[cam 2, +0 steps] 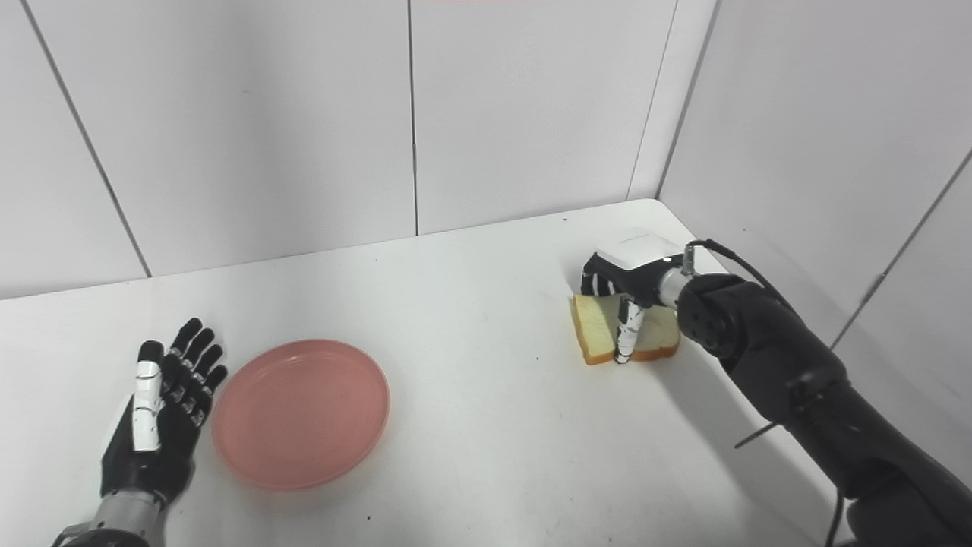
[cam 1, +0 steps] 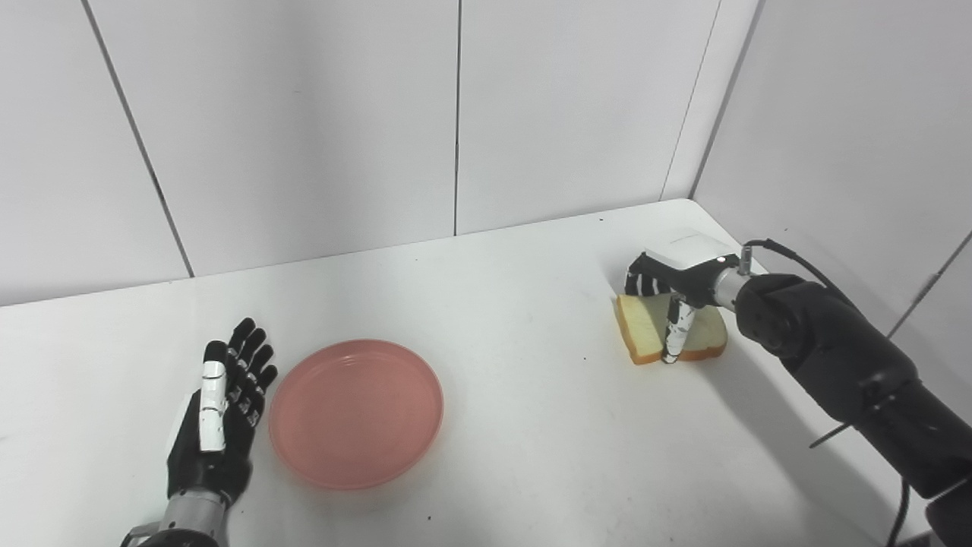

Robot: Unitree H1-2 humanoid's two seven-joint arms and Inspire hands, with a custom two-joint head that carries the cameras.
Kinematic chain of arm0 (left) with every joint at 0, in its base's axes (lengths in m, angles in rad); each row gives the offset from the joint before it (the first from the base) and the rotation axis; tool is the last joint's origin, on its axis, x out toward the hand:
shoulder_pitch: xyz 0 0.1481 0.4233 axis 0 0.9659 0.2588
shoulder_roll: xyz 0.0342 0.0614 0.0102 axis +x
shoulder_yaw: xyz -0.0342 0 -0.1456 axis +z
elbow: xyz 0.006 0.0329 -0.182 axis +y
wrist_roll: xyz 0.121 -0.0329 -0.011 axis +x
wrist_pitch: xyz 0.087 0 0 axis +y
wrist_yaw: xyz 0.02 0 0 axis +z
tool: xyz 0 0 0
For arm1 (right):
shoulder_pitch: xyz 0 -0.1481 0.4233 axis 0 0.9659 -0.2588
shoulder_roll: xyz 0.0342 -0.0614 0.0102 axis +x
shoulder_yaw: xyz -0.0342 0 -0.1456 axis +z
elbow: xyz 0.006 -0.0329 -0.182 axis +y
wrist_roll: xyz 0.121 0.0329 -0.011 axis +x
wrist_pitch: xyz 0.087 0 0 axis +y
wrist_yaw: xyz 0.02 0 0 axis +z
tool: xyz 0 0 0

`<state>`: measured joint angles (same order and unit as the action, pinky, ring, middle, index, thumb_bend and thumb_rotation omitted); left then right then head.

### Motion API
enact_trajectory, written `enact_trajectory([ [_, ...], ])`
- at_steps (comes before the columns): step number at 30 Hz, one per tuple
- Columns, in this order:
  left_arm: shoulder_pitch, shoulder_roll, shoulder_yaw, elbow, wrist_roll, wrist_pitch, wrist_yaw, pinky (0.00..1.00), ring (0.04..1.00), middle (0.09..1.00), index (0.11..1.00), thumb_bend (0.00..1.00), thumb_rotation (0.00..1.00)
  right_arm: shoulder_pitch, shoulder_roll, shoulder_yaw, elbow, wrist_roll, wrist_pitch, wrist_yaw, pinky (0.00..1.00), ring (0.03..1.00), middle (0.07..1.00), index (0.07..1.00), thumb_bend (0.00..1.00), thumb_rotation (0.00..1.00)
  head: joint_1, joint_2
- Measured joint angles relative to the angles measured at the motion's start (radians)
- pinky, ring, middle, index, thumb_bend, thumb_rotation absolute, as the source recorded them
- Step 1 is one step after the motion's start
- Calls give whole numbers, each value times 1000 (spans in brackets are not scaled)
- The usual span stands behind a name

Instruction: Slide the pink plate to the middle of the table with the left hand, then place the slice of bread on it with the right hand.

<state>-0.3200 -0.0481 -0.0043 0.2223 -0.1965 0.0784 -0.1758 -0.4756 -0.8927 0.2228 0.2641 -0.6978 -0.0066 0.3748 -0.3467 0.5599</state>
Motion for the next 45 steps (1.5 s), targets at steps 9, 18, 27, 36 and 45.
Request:
enact_trajectory([
  [9,0,-2,-15,0,4,-2,4,964,971,964,921,651,970,1,5,-52,-140,34,10,21,361,439,444,522,521,0,26,5],
  [18,0,-12,-30,0,23,-2,15,960,969,963,924,650,980,-8,79,-81,-369,65,21,57,361,433,457,505,524,0,84,8],
  [27,-1,-33,-35,21,31,-37,23,967,968,971,929,639,990,-42,188,-40,-432,54,-3,65,386,444,439,519,520,0,169,-3],
  [36,-8,-48,-42,59,65,-82,39,952,953,962,921,658,990,-93,307,25,-437,51,-46,66,355,422,440,517,520,0,229,-5],
  [45,-13,-70,-47,73,70,-98,52,962,967,970,925,690,996,-120,396,62,-411,64,-69,64,338,408,429,519,520,0,284,6],
])
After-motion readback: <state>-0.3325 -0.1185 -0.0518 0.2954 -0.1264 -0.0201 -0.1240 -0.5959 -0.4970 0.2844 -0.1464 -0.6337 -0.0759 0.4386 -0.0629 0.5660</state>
